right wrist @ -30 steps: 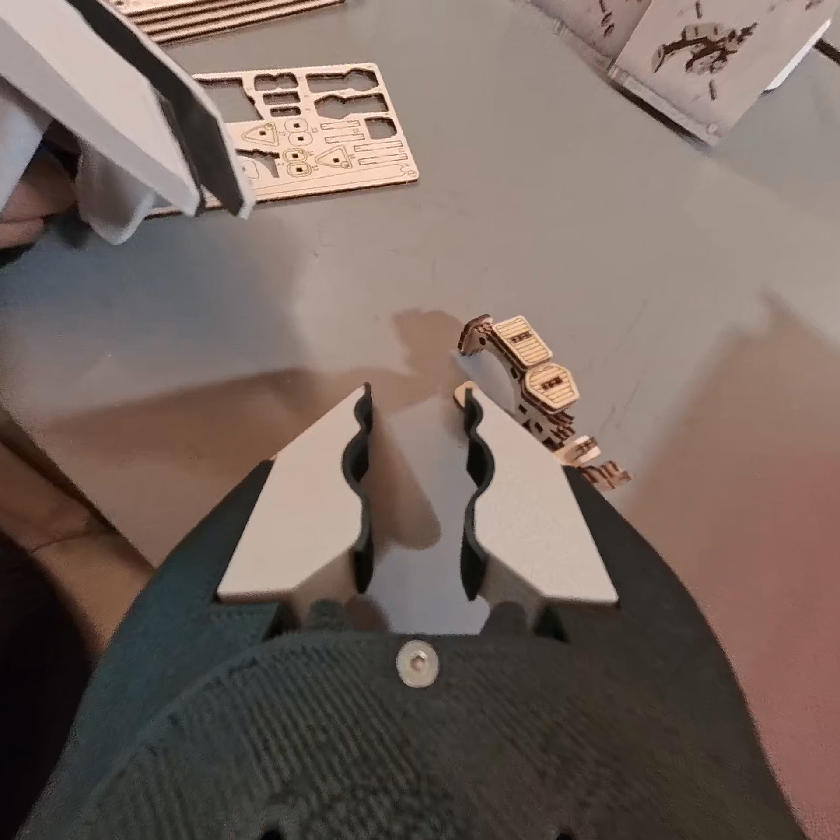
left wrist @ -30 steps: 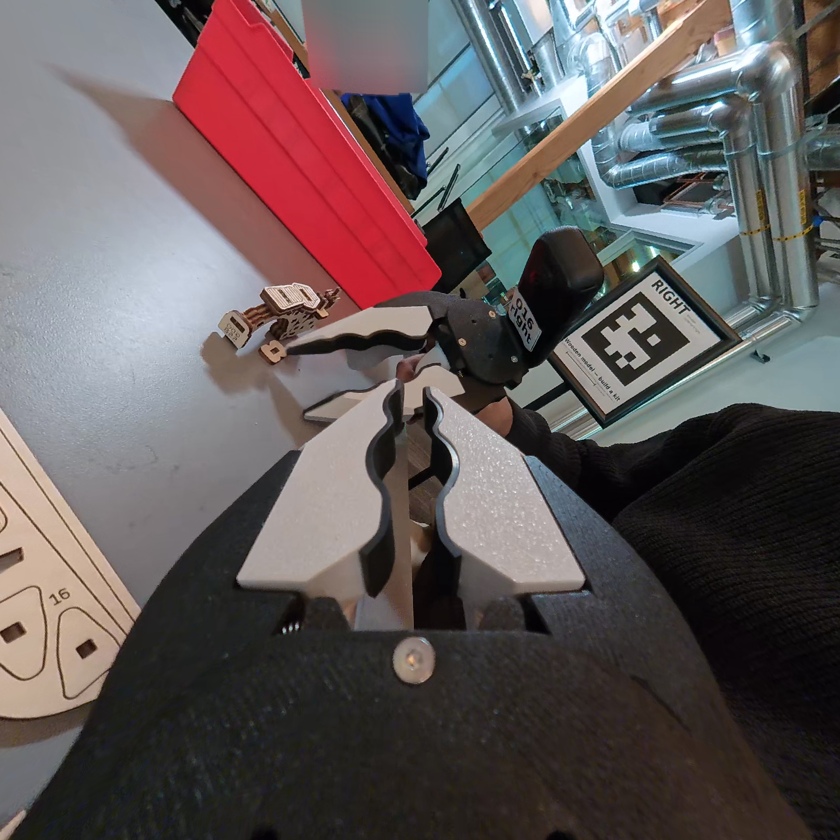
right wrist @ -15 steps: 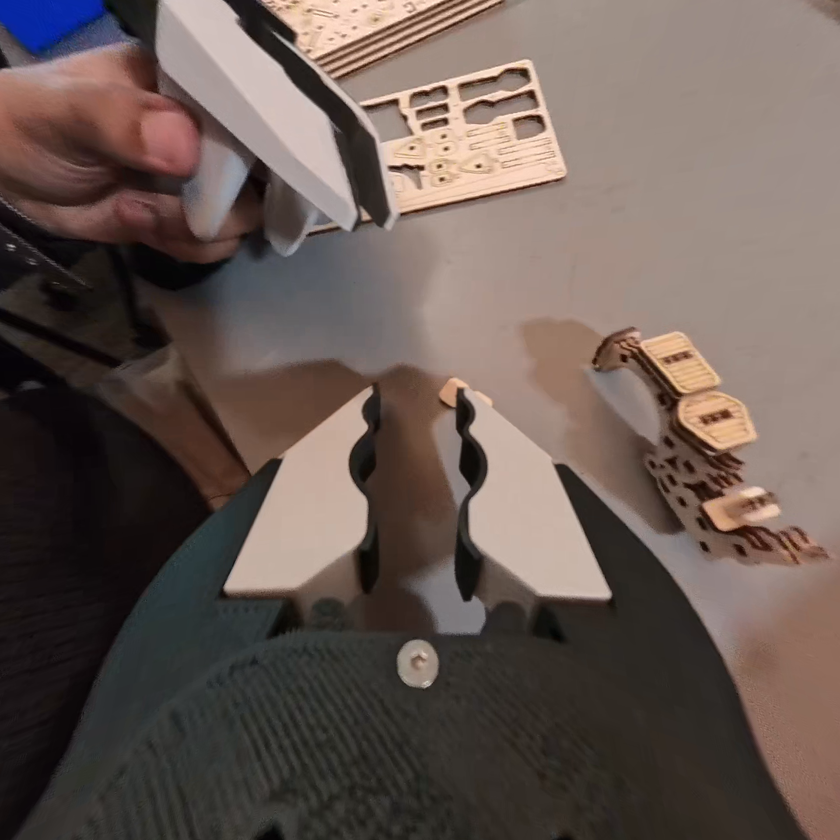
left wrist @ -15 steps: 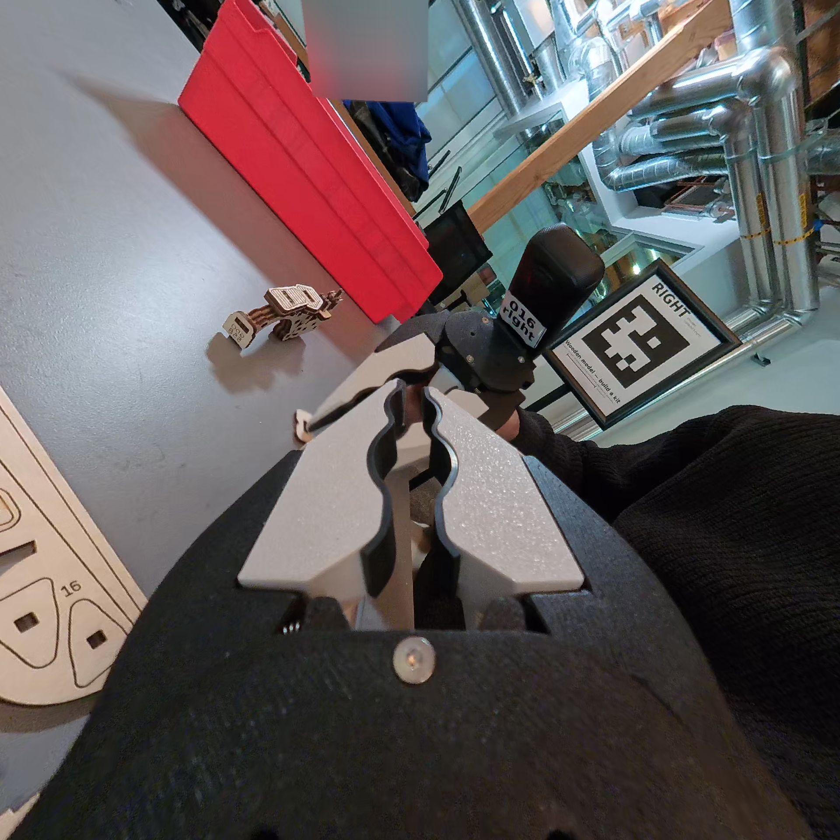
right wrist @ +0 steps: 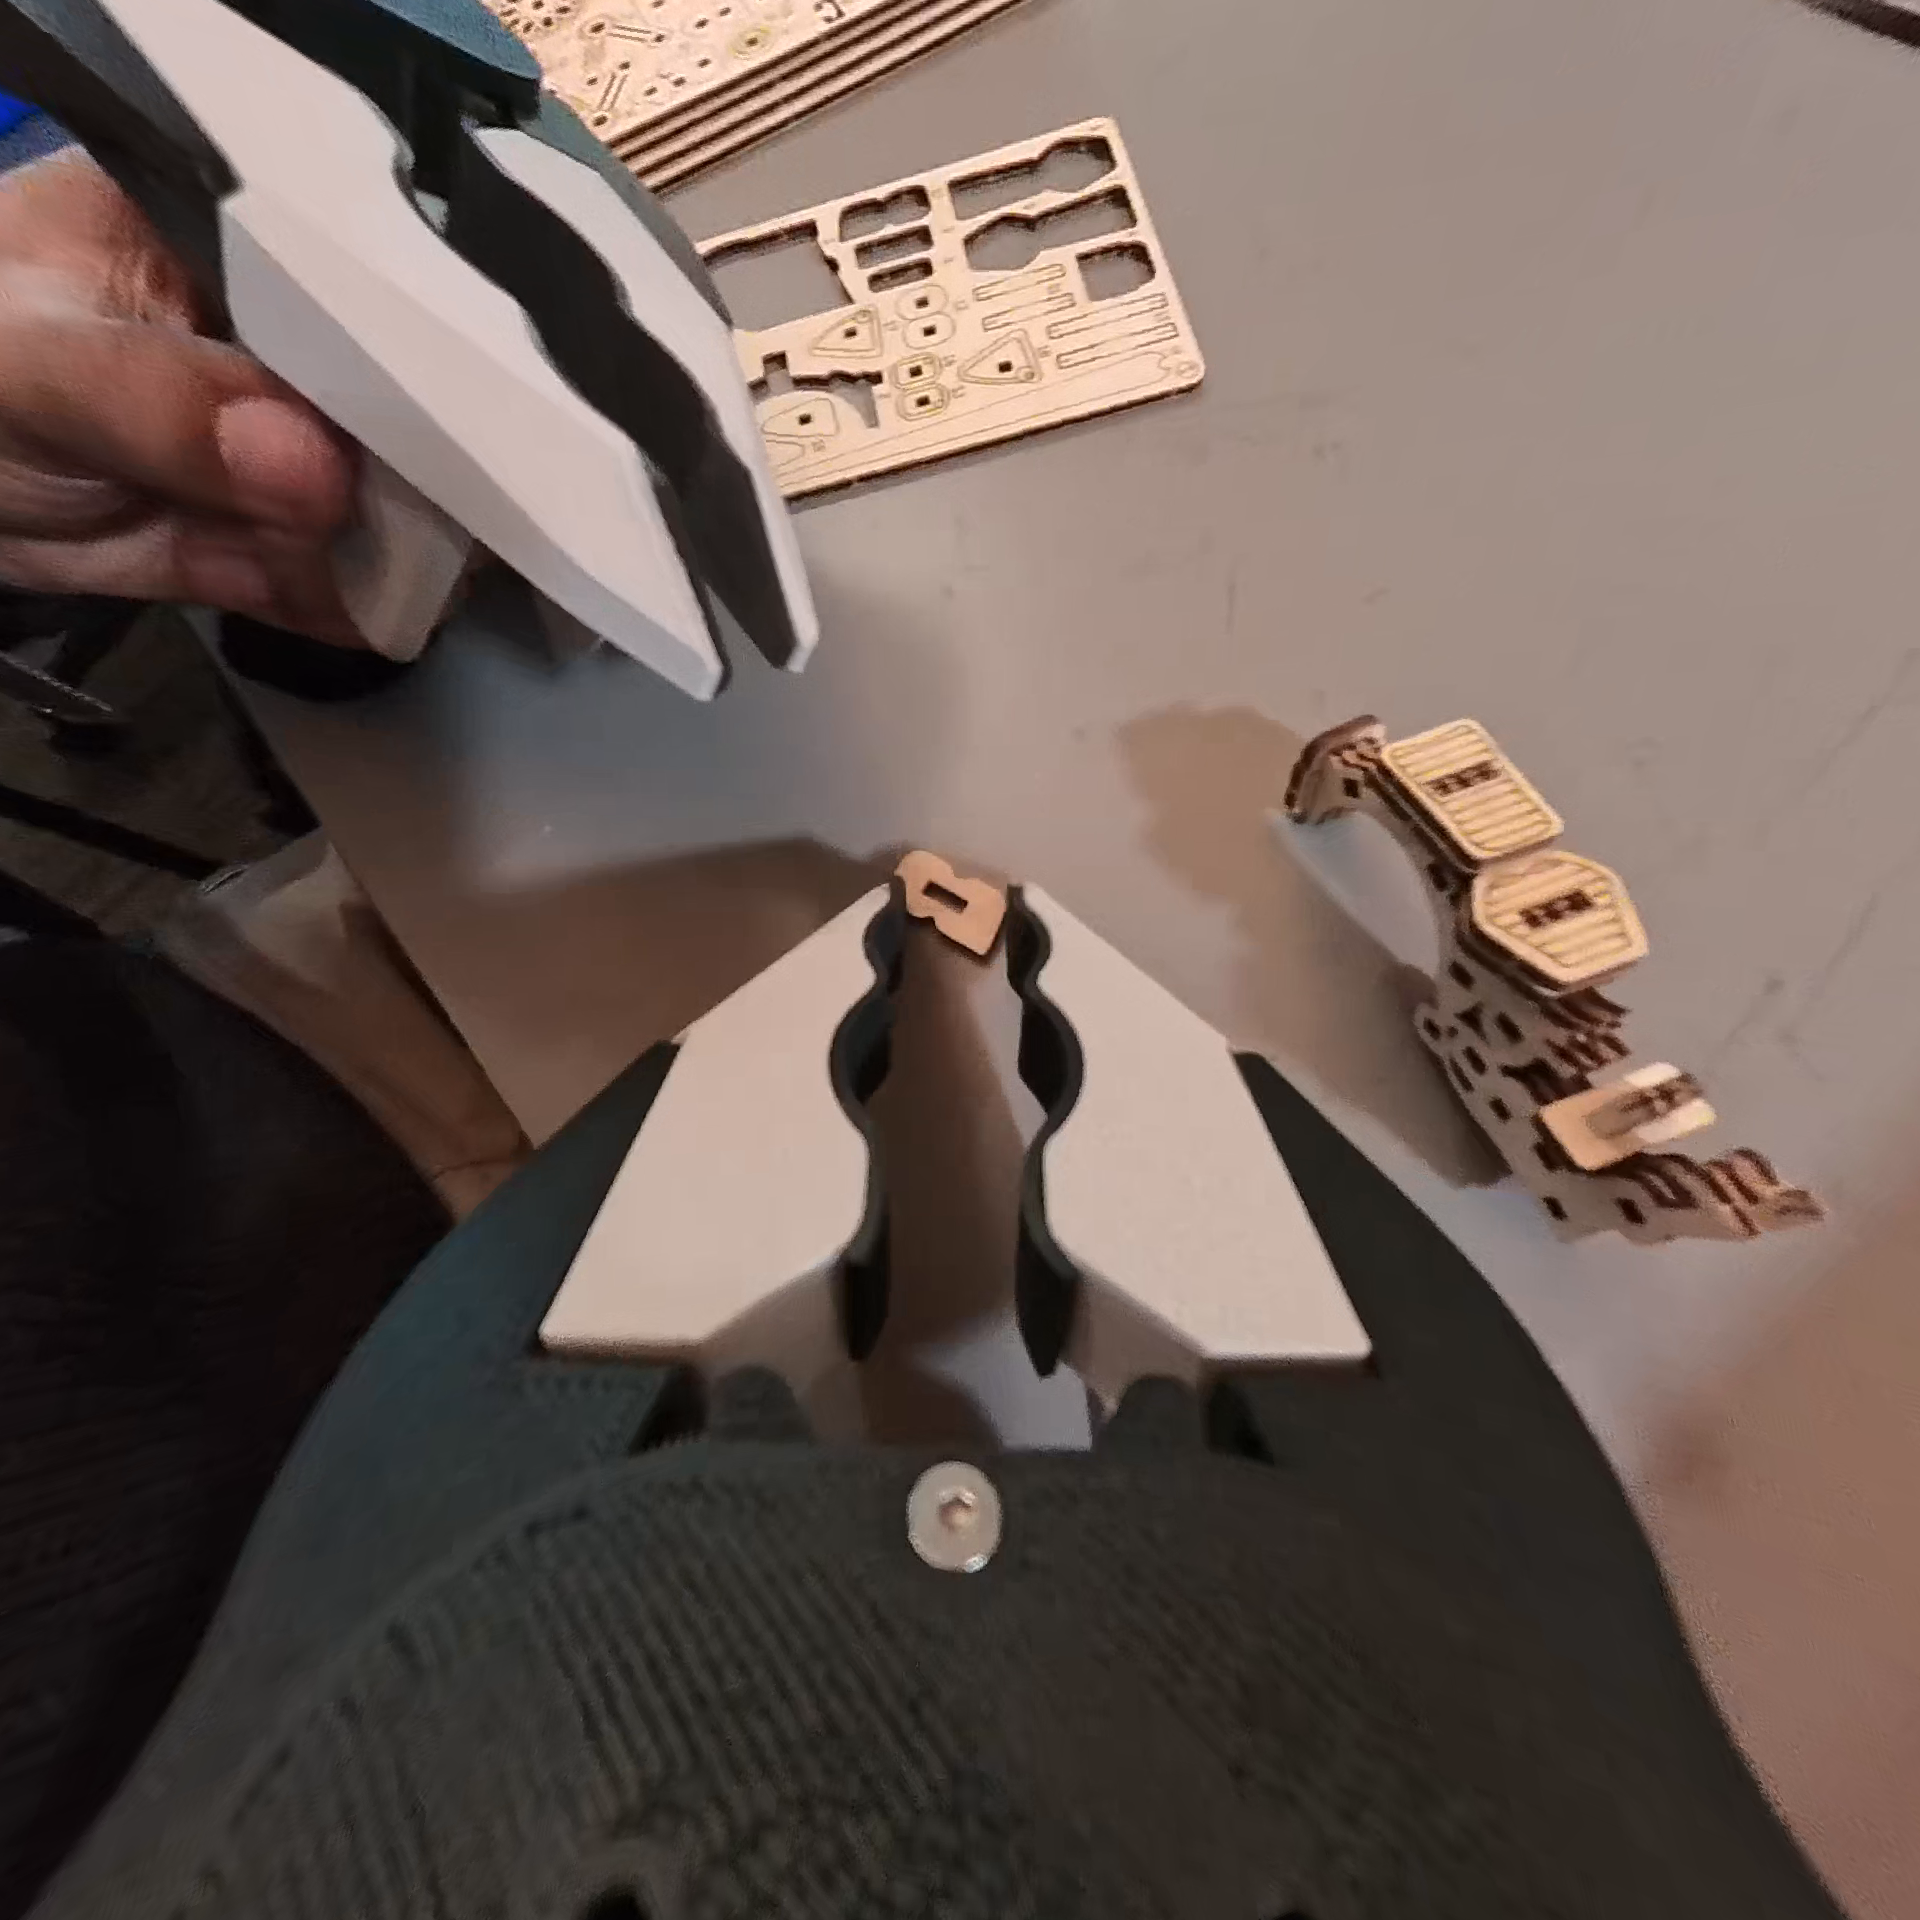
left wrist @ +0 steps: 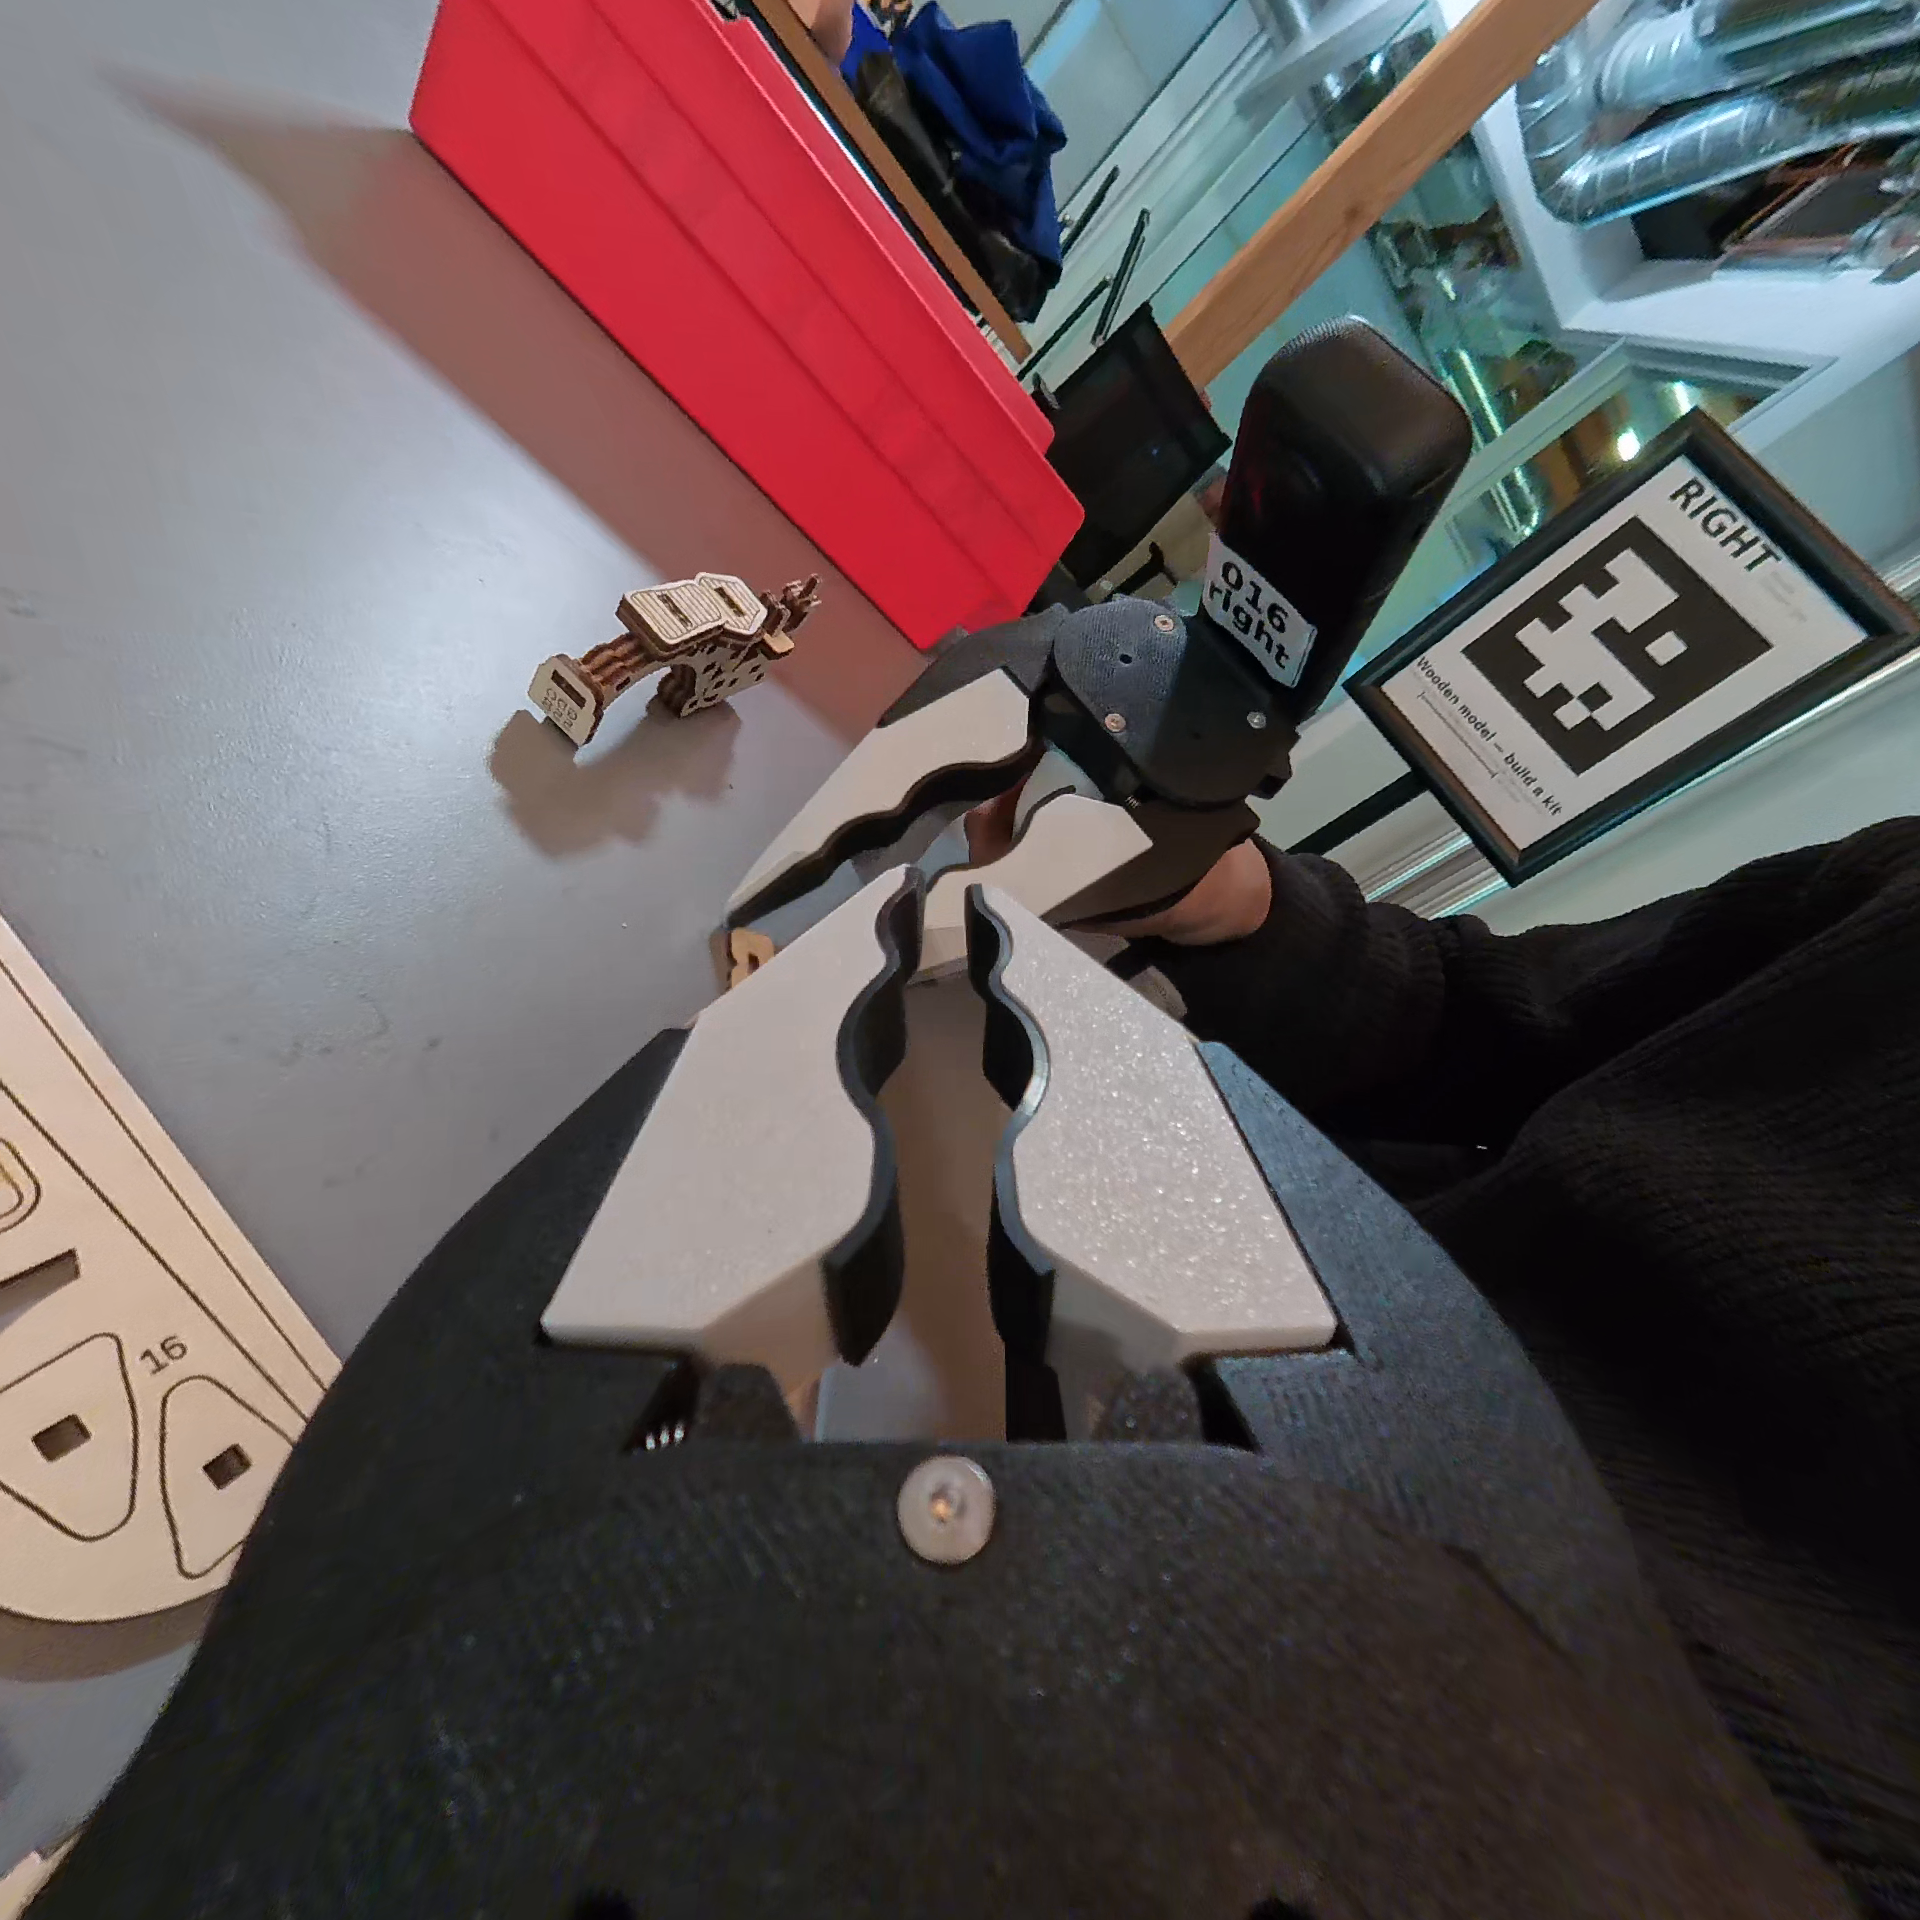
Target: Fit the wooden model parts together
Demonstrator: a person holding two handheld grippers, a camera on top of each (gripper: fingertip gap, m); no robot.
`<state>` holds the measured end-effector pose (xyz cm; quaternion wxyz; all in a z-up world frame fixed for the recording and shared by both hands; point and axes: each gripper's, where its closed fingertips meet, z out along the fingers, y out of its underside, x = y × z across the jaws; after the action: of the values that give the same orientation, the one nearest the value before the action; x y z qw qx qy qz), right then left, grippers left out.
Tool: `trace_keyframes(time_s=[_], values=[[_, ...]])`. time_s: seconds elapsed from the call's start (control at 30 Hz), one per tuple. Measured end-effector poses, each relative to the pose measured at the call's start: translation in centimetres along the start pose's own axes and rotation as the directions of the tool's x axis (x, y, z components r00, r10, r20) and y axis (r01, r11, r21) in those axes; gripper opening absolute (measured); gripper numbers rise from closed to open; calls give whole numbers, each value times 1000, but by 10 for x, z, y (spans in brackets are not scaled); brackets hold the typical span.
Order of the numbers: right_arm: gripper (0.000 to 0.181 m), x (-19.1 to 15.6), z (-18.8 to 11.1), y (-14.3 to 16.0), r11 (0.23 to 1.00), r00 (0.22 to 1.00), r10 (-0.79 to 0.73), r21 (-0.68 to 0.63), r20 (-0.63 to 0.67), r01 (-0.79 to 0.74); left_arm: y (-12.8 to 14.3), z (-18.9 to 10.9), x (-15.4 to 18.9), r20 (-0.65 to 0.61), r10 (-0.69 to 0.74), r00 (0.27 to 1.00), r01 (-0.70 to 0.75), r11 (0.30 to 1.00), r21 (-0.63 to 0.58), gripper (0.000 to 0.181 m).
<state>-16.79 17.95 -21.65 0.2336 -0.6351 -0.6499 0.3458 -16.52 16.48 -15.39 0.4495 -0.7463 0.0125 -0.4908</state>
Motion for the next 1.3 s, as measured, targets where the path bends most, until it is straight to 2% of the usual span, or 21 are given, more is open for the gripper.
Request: trace_keyframes(time_s=[0.07,0.2,0.37,0.5,0.6,0.7,0.8,1.0,1.1,1.2,1.3], values=[[17,-3,0,1,1000,1000,-14,-5,14,14,2,1,-1,15,12,1000,-11,1000,-13,6],[0,-7,-4,-3,1000,998,4,18,64,-5,5,2,-4,60,49,997,-46,998,-36,13],[0,-5,-8,-4,996,991,71,37,112,-75,11,4,-9,128,117,985,-105,990,-93,20],[0,-5,-10,-5,997,992,47,47,115,-53,18,8,-10,179,198,964,-170,972,-161,22],[20,-6,-6,-6,999,996,-22,49,81,18,19,9,-10,186,219,958,-188,967,-173,22],[20,-8,0,0,997,996,-80,1,44,80,18,8,-10,182,211,960,-182,969,-164,22],[11,-5,2,1,995,995,-98,-11,4,98,17,8,-9,178,210,961,-182,970,-158,22],[11,-4,-6,-4,999,998,-48,20,46,48,19,10,-8,195,256,947,-222,959,-179,23],[11,2,-16,-5,998,996,-52,40,74,49,26,14,-9,225,327,918,-272,931,-242,24],[11,15,-27,-4,994,994,-98,47,49,96,37,20,-10,256,436,863,-345,878,-331,26],[11,11,-31,-8,995,993,-71,79,99,64,47,24,-10,253,526,812,-404,820,-407,29]])
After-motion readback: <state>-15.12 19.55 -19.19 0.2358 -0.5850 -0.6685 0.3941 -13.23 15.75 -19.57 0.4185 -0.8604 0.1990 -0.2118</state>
